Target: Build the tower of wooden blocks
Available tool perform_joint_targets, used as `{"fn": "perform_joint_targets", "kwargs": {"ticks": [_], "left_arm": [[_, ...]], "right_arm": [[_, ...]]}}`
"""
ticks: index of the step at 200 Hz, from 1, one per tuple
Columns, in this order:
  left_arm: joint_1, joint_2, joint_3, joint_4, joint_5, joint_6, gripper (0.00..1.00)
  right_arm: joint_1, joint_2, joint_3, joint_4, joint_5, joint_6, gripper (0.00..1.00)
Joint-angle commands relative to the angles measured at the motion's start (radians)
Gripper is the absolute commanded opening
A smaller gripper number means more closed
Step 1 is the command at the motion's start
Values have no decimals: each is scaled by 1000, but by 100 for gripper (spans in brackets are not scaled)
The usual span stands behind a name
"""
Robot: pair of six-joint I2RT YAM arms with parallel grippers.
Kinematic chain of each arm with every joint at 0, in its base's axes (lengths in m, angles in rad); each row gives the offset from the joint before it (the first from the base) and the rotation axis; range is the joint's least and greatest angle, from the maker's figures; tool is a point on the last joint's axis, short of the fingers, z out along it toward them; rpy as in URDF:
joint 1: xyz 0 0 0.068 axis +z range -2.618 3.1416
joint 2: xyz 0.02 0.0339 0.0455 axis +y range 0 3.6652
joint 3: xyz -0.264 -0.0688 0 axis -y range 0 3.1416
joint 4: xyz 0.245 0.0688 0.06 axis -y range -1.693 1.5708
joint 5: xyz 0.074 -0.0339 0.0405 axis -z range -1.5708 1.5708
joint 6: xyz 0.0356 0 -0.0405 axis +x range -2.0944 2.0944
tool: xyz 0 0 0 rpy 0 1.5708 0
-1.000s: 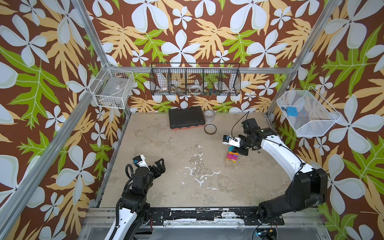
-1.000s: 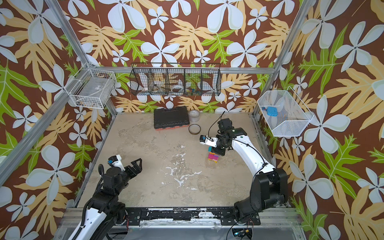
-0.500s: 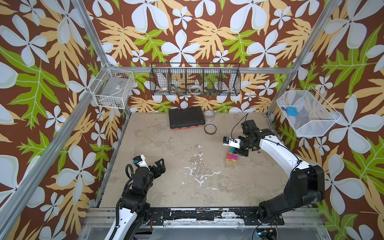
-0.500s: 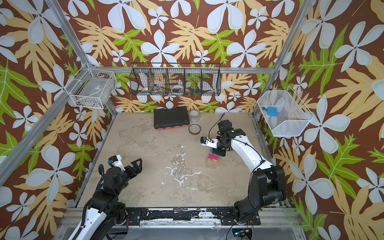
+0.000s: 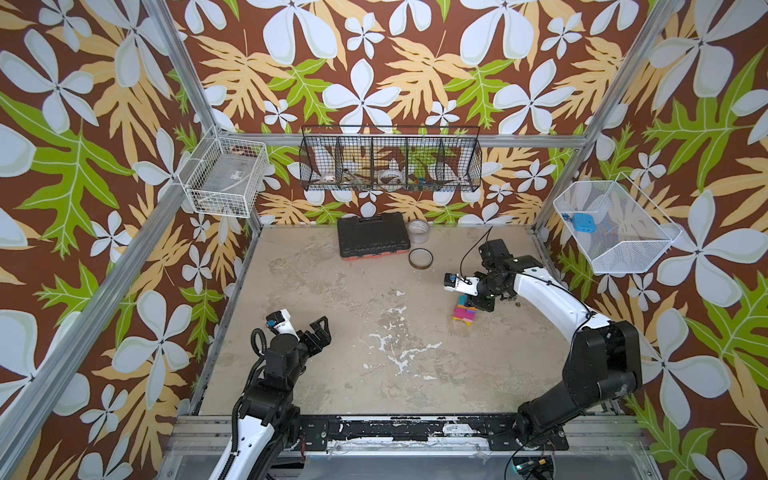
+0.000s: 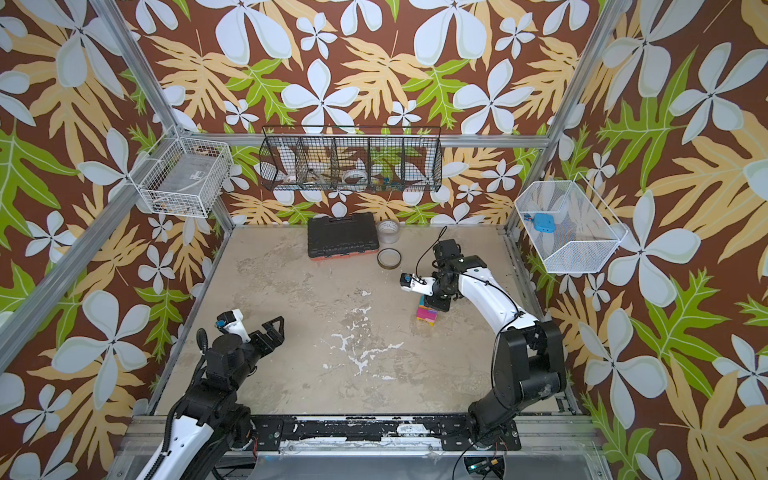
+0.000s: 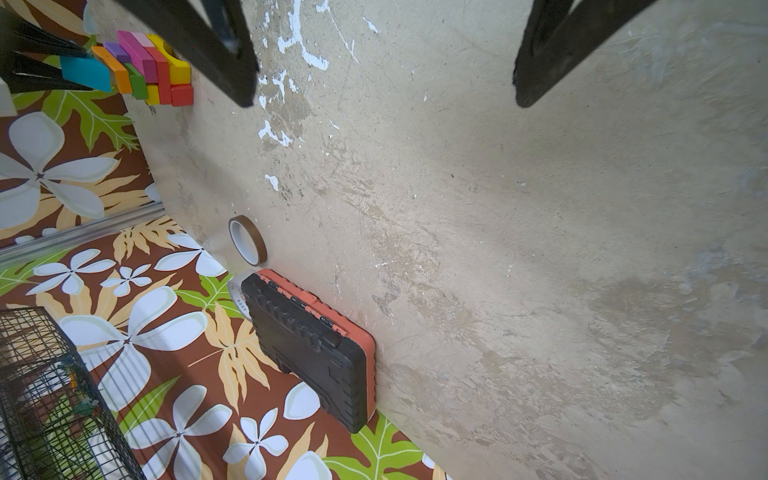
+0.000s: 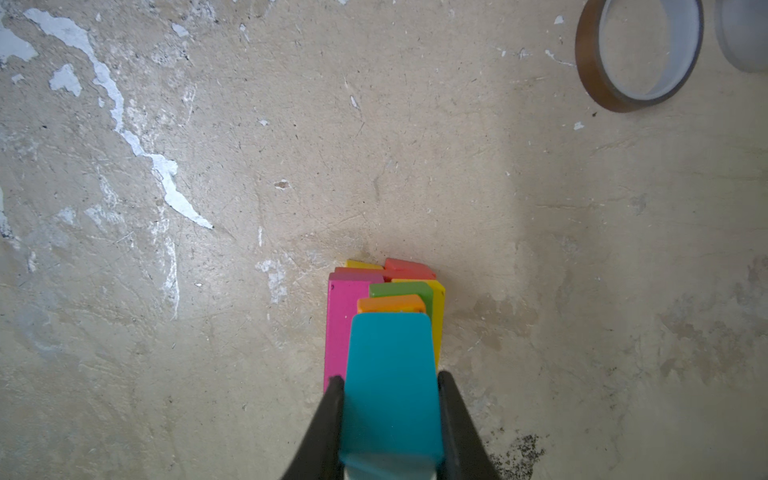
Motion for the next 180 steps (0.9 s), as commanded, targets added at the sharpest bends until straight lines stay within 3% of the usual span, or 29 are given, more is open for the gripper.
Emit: {"fn": "perform_joint_targets", "kwargs": {"ticks": [1,36,149,180], "left_arm": [[1,-1,-1,23,0,-1,97],[0,-1,-2,24,-1,-1,97],[1,-1,-3,26,4,-1,97],[0,-3,-2,25,3,-2,97]], "right_arm": [[0,8,3,0,6,8,8],[0,16,2,3,23,11,14],[0,14,-4,30,56,34,45],[0,11,-8,36,59,36,47]]}}
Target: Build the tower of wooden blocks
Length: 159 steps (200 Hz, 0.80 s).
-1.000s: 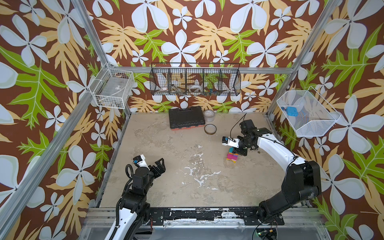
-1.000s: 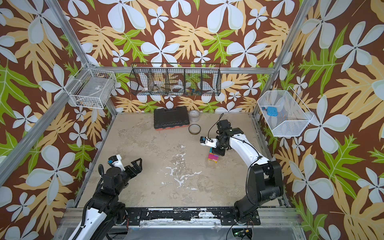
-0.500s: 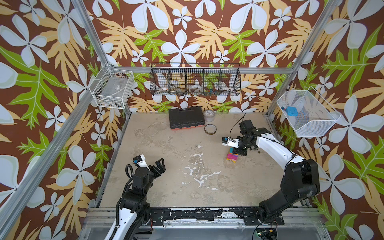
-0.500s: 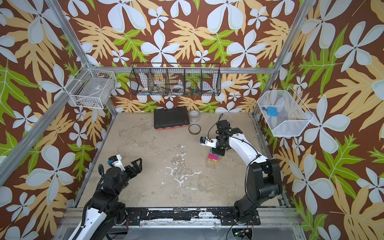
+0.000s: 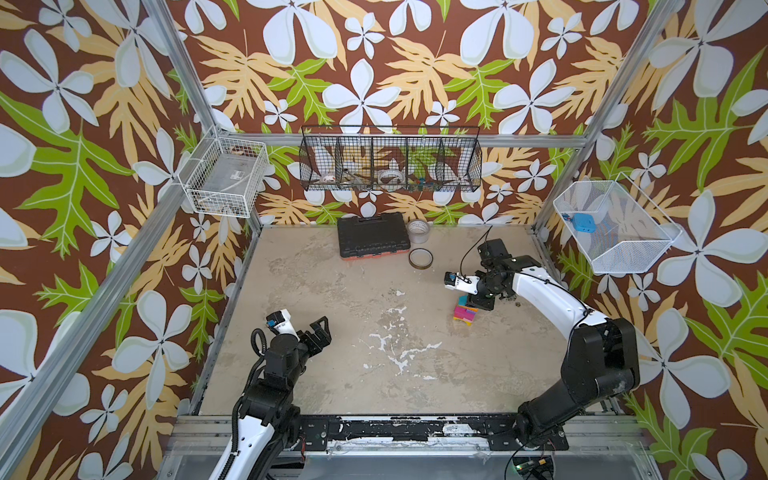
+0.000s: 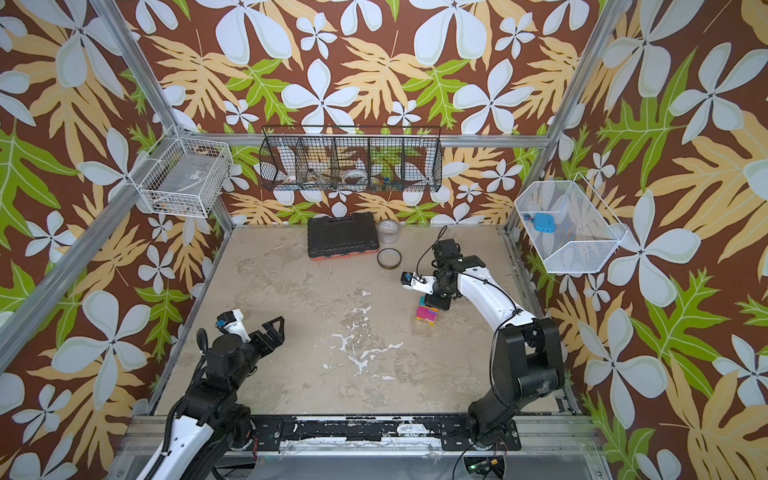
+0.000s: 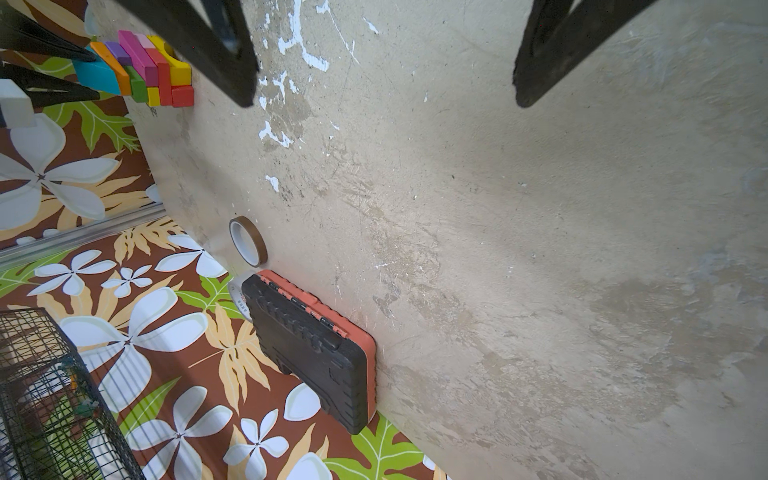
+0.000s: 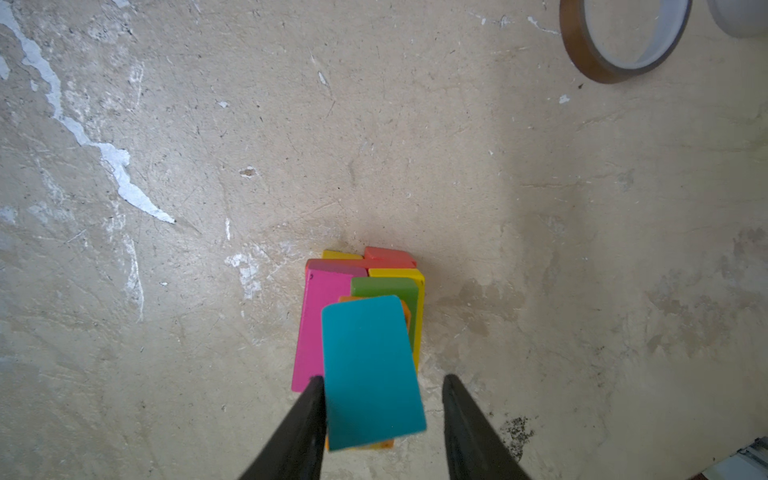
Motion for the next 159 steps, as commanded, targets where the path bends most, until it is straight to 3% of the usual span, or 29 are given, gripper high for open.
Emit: {"fn": "perform_joint_targets", "kwargs": {"ticks": [1,78,159], "left_arm": [[0,-1,-1,24,0,-1,97],[2,-1,-2,26,3,0,97],[1,-3,-3,26,5,-1,97]], "right_arm": [[0,-3,-5,3,4,9,47],[0,3,-22,9,9,13,48],[0,18,-17,3,8,12,41]]}}
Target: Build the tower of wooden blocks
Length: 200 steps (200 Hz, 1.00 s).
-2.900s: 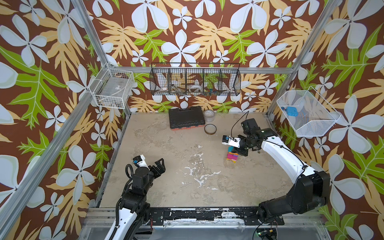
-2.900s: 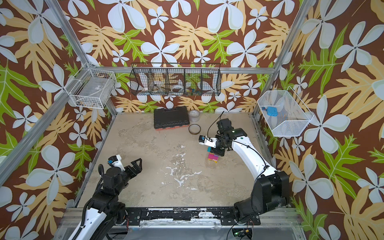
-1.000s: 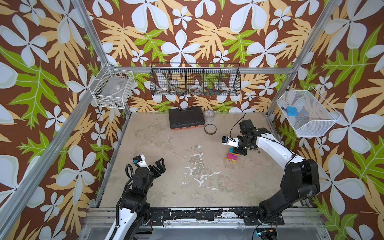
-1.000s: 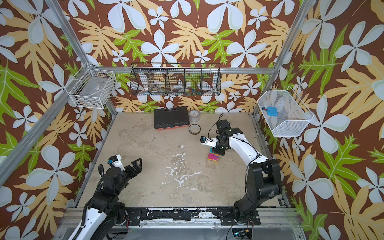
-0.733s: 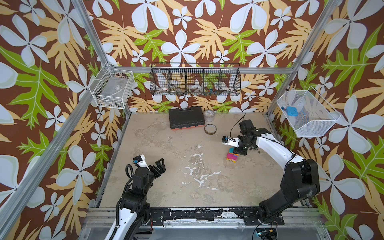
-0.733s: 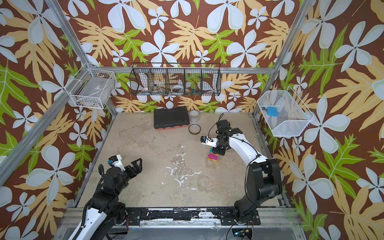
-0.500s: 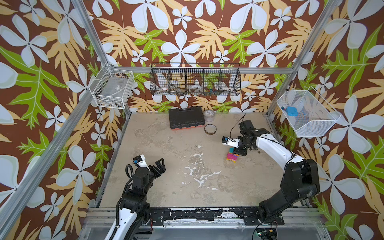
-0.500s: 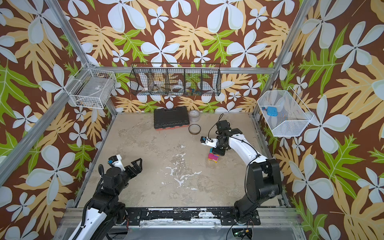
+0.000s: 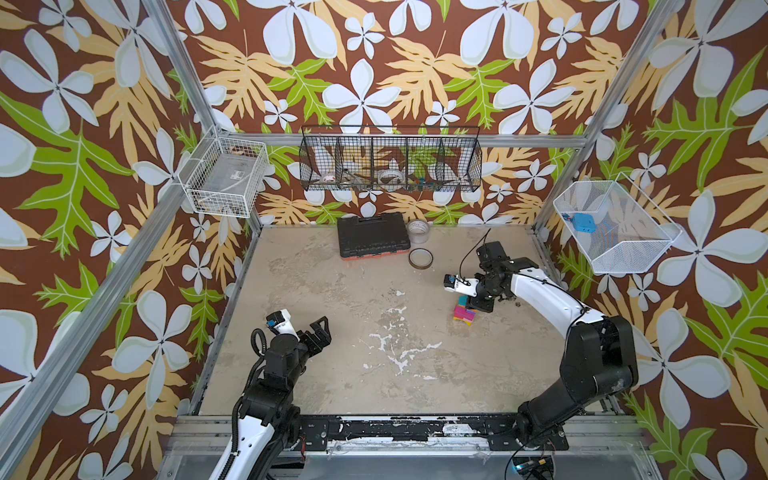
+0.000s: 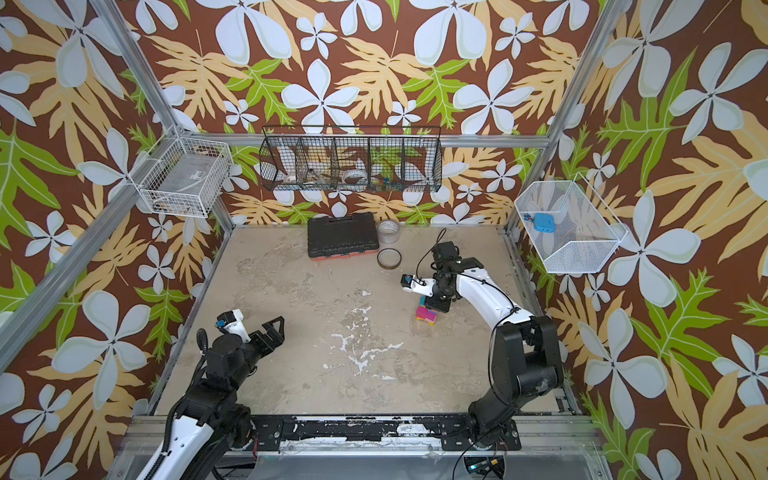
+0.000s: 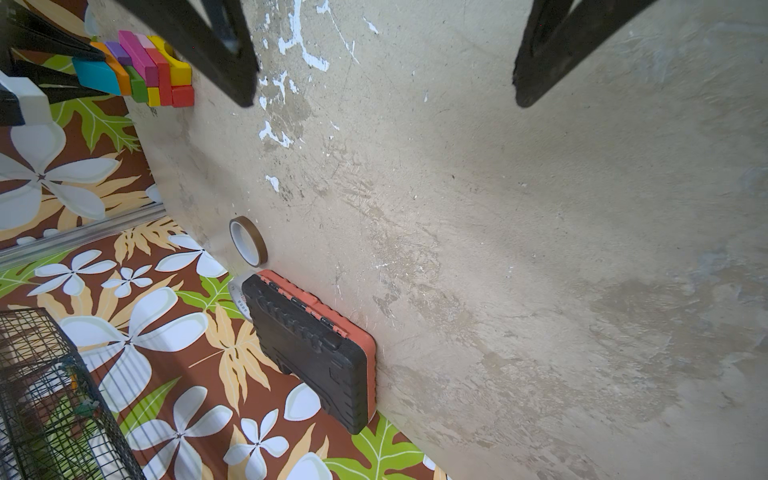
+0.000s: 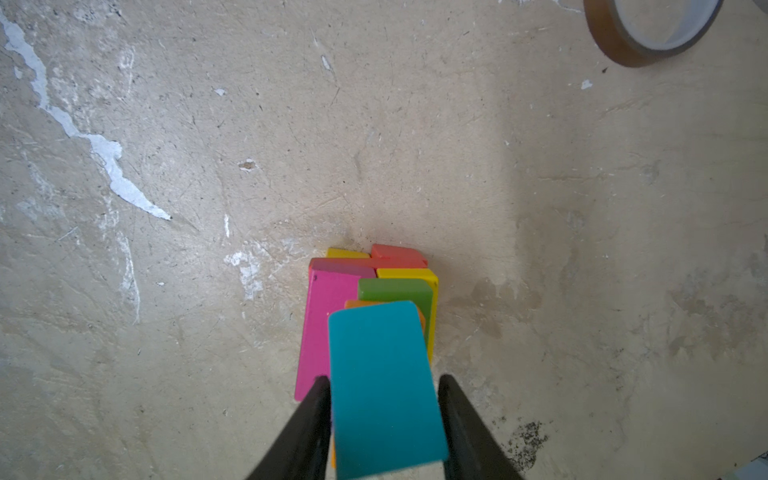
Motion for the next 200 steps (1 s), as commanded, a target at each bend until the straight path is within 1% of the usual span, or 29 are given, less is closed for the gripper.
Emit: {"fn": "perform_joint_targets", "kwargs": {"ticks": [1,28,69,107,132,143,154,169,172,176,180,184,192,200], "left_arm": [[1,-3,-3,27,4,0,97],[0,-3,-3,25,4,0,97],[1,-3,-3,26,4,0,97],[1,-2,-3,28,4,-1,97],[0,-2,-3,27,4,-1,97],[1,-3,-2,27,4,0,97],[0,-2,-3,28,3,-1,97],[1,-2,-3,28,3,-1,97],[2,-2,-3,28,2,0,97],[1,-2,-3,27,1,0,97],[0,-2,-2,29,1,0,97],[1,-3,-2,28,0,0,97],[1,-2,-3,28,-3,0,97],[2,-1,-3,32,-6,-1,97]], "right_arm": [[0,6,5,-10,2,9,41],[0,8,5,-8,3,9,36],[0,6,1,-6,9,13,34],[0,2,-3,2,13,17,45],[0,-4,-1,11,14,25,49],[-3,-8,10,34,7,52,51],[-21,-11,41,54,-32,94,52],[-44,-23,88,60,-127,123,54],[-45,-27,94,60,-146,124,56],[-45,-36,102,60,-170,120,71],[-44,-44,105,61,-195,115,83],[-44,-55,109,63,-218,112,92],[-44,-79,107,73,-269,106,99],[-44,-109,99,93,-302,103,100]]}}
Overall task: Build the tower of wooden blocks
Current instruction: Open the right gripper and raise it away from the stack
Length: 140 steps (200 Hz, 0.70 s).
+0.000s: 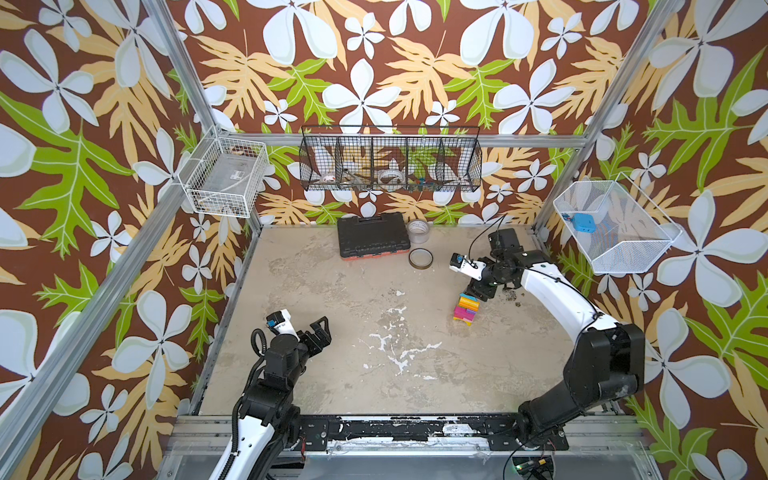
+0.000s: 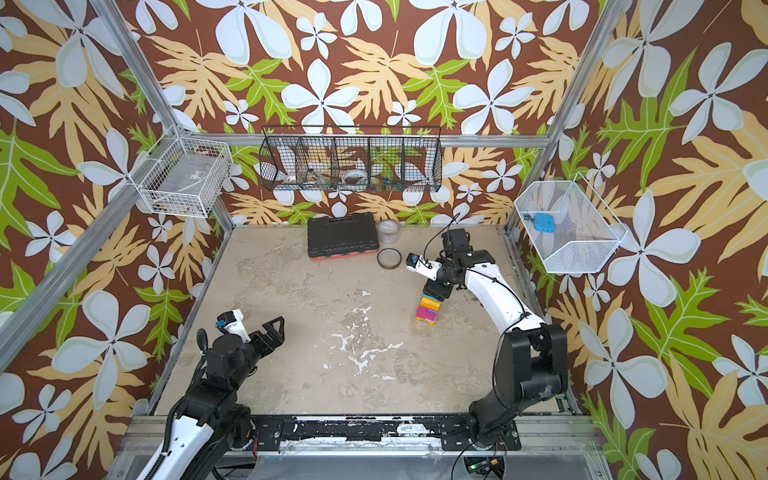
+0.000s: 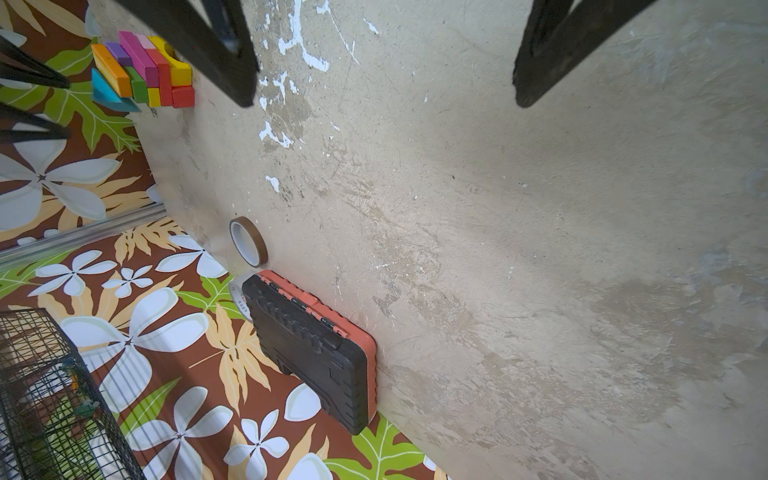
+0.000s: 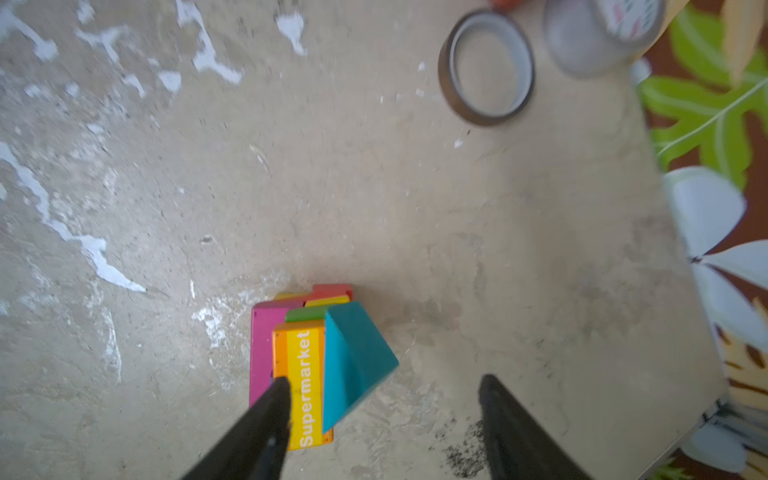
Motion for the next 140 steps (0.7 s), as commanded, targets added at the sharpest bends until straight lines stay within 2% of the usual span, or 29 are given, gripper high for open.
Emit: {"fn": "perform_joint_targets", "kwargs": {"ticks": [1,17,30,53,67,76,91,140], "left_arm": [[2,1,-1,31,-8,-2,97],[0,8,2,33,-19,-2,97],[0,18,2,36,-37,-5,97],[1,38,6,39,-60,-10,97],[0,46,10,36,-67,-10,97],[0,47,12,34,-73,-10,97],[0,45,14,29,-82,-10,97],[0,45,16,24,-80,-6,97]], "right_arm": [[1,-55,-1,38,-177,9,100],[-10,-136,-39,105,-248,25,100],[-43,-224,-118,243,-358,95,100],[-60,-423,-335,604,-488,235,100],[-60,-494,-417,736,-552,294,100],[-59,-508,-432,758,-571,311,100],[-59,-500,-429,734,-535,312,100],[-59,-479,-435,792,-204,421,100]]}}
